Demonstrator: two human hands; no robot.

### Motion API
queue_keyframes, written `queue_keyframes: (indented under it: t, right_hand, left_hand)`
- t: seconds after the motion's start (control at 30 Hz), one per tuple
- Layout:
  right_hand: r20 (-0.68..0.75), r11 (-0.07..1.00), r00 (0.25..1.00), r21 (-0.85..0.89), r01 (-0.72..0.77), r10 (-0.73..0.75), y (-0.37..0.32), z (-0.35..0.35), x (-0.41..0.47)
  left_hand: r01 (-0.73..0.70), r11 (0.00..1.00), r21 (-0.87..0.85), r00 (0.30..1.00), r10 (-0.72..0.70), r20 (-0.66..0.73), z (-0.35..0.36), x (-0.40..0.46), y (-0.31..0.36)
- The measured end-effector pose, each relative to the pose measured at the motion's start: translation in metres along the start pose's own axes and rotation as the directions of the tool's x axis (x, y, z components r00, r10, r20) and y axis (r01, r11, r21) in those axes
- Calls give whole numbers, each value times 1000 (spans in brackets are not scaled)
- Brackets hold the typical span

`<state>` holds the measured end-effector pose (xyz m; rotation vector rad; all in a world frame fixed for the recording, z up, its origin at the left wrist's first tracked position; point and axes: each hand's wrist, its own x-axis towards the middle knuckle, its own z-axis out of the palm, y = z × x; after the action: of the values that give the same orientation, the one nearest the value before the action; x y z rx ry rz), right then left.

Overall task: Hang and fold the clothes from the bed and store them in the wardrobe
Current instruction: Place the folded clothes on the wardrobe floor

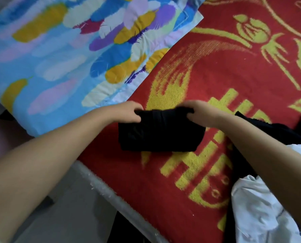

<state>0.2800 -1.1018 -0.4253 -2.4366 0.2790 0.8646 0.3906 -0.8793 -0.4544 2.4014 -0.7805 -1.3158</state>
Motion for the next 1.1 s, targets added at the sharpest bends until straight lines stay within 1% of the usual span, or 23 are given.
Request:
queue_keyframes:
  t: [0.03, 0.07, 0.1, 0.13, 0.17, 0.2, 0.23, 0.3, 0.37, 0.47, 0.57, 0.6, 0.63, 0.67, 0.73, 0.77, 0.8, 0.83, 0.9, 0.97, 1.03, 1.1]
  right_hand:
    - [-164, 999, 985, 10, -52, 53, 2, 4, 10]
    - [-291, 995, 951, 10, -102, 100, 2, 13, 18]
    - [-375, 992, 920, -8, -129, 117, -2, 25, 23]
    - [-430, 990, 898, -54, -128, 93, -8, 40, 26]
    - [-455, 987, 890, -123, -103, 36, -16, 57, 28]
    - [-448, 978, 894, -196, -71, -25, -22, 76, 30]
    - [-422, 965, 904, -259, -48, -68, -25, 93, 31]
    - [-383, 944, 921, -325, -61, -72, -16, 118, 34]
    - [-405, 941, 913, -326, -86, -57, 8, 128, 38]
    - [-411, 942, 911, -309, -132, -8, 40, 123, 37]
    - [-373, 928, 914, -261, -265, 156, 61, 114, 28]
    - [-369, 924, 908, -237, -300, 200, 62, 110, 25]
    - [-375, 926, 902, -216, -310, 215, 60, 104, 23]
    - [-399, 936, 898, -208, -284, 184, 53, 101, 23]
    - [-466, 962, 885, -238, -135, 9, 32, 101, 24]
    - [-468, 962, 880, -268, -51, -84, 22, 106, 25]
    - [-433, 953, 890, -304, 7, -145, 15, 115, 26]
    - [-381, 946, 912, -324, 23, -153, 12, 125, 26]
    - [-321, 949, 942, -314, -11, -95, 17, 136, 30]
    - [-289, 952, 952, -306, 6, -99, 23, 129, 34]
    - [-215, 943, 960, -317, 103, -177, 27, 122, 26]
    - [-117, 906, 961, -379, 190, -251, 37, 122, 12]
  left_hand:
    - [49, 995, 89, 988, -36, -151, 4, 10, -4]
    - [118, 974, 191, 956, -59, -288, 13, 17, -5]
    - [164, 949, 269, 921, -49, -386, 26, 20, -2]
    - [169, 932, 321, 895, -8, -447, 42, 21, 3]
    - [145, 927, 346, 875, 43, -482, 60, 22, 8]
    - [122, 926, 357, 862, 79, -500, 78, 22, 12]
    - [121, 926, 358, 854, 86, -513, 93, 23, 13]
    - [171, 935, 311, 834, 31, -551, 114, 29, 5]
    - [203, 950, 236, 795, -20, -606, 124, 34, -11]
    - [234, 953, 192, 782, -68, -619, 128, 32, -36]
    - [295, 936, 193, 781, -120, -613, 125, 22, -54]
    - [291, 935, 203, 771, -104, -628, 122, 19, -55]
    - [260, 939, 226, 760, -55, -647, 118, 16, -52]
    - [201, 943, 265, 756, 23, -654, 115, 14, -45]
    - [48, 925, 377, 747, 217, -628, 119, 13, -27]
    - [0, 908, 419, 750, 277, -600, 125, 13, -19]
    - [-11, 902, 432, 767, 285, -575, 131, 13, -12]
    - [3, 907, 422, 788, 258, -559, 137, 14, -8]
    - [28, 918, 396, 816, 208, -539, 141, 17, -9]
    - [22, 913, 406, 837, 205, -507, 136, 18, -17]
    - [-3, 891, 454, 840, 249, -482, 134, 11, -27]
    - [-27, 857, 514, 853, 288, -435, 136, -2, -36]
